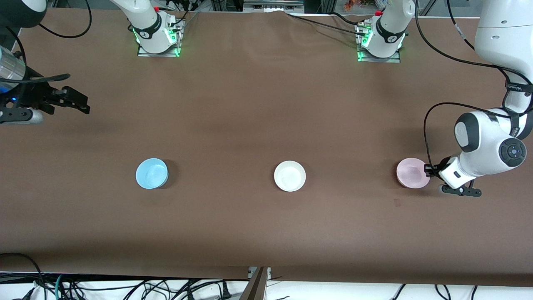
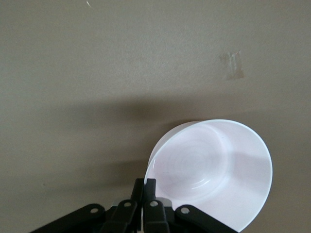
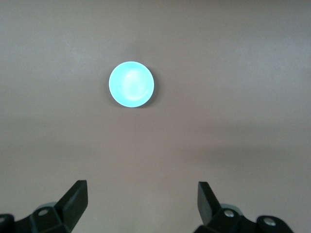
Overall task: Stack pink and blue bowls on white bowl
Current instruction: 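Close the left gripper on the pink bowl rim and lift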
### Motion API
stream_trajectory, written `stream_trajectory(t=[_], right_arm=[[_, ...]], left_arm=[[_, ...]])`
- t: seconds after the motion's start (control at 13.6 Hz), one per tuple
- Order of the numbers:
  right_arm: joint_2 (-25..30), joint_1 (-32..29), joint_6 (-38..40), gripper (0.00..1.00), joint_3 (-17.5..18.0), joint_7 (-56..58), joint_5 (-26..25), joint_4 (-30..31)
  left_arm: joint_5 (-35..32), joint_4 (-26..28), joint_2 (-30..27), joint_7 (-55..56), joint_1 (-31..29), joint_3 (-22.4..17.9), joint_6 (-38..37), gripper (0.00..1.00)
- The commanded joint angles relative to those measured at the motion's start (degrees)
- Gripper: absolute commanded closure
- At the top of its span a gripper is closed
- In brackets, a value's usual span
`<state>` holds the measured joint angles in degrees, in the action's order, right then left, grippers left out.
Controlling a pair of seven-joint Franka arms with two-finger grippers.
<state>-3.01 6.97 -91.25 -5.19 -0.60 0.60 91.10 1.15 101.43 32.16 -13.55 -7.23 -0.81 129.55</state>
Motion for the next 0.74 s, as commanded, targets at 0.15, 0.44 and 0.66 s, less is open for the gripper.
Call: stream_trajectory(t=[0.15,0.44,0.66], right_arm=[[1.16,-0.2,2.39,0.0,0.09,1.12,-0.42,-0.48],[1.16,-0.2,2.3,0.0,0.0,1.12,-0.42,-0.39],[1.16,-0.2,2.13,0.0,-0.08,1.12,-0.42,-0.39]], left_arm=[[1.75,-0.8,-2.98,5.45,0.29,2.47,-3.94,1.0],[1.67,-2.82,-3.68,14.32,0.46,6.07,-6.76,1.0],[1.67,-3.09,-3.69,21.0,0.55,9.76,-7.38,1.0]])
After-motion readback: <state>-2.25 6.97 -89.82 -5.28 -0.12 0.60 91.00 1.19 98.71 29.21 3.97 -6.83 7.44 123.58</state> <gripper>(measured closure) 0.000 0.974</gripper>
